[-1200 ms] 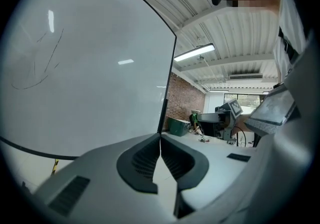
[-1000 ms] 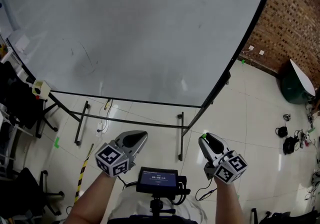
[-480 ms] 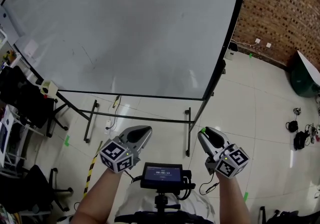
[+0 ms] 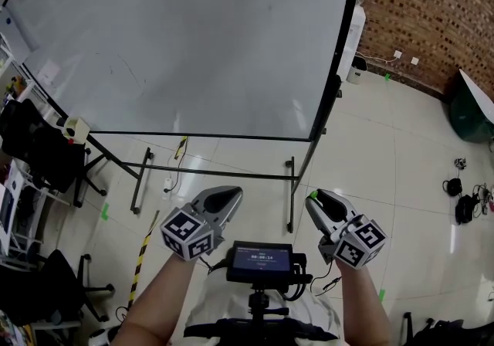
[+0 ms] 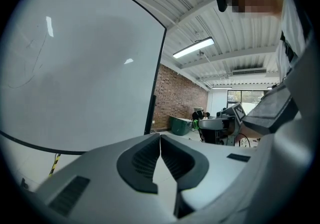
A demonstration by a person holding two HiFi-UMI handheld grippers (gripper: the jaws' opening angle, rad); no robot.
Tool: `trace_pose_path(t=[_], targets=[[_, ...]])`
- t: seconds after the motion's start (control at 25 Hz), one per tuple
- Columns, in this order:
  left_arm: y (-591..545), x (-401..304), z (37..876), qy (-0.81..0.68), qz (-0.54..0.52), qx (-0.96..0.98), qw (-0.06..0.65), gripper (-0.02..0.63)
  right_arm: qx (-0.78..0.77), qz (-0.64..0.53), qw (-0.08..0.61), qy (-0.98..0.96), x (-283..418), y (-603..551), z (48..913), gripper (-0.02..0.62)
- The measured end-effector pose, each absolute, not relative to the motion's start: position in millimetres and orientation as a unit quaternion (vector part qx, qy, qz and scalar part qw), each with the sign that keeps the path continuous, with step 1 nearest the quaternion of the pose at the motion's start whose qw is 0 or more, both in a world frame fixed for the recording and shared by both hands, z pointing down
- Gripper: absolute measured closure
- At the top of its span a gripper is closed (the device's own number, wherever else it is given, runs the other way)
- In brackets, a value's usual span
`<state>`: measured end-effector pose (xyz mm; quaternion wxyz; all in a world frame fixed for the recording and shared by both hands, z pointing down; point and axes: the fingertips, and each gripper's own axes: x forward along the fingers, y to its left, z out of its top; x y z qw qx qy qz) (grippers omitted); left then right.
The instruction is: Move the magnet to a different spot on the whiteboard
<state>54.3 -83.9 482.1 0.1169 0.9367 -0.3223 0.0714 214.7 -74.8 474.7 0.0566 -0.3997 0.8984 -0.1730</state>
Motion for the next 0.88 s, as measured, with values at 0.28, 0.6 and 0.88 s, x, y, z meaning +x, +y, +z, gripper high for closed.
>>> trace_pose_path(t=[0.28, 0.6, 0.88], targets=[[-78, 67, 477, -0.32, 0.064, 0.939, 0.114, 0.575, -0.403, -0.166, 0.065, 0.898, 229, -68, 470, 0.448], [-74, 70, 475, -0.324, 0.075, 0.937, 0.112, 0.574, -0.402, -0.16, 0.073, 0.899, 235, -66, 466, 0.448], [-73, 74, 474, -0.332, 0.077, 0.934, 0.112, 0.574, -0.4, -0.151, 0.067, 0.902, 238, -67, 464, 0.448]])
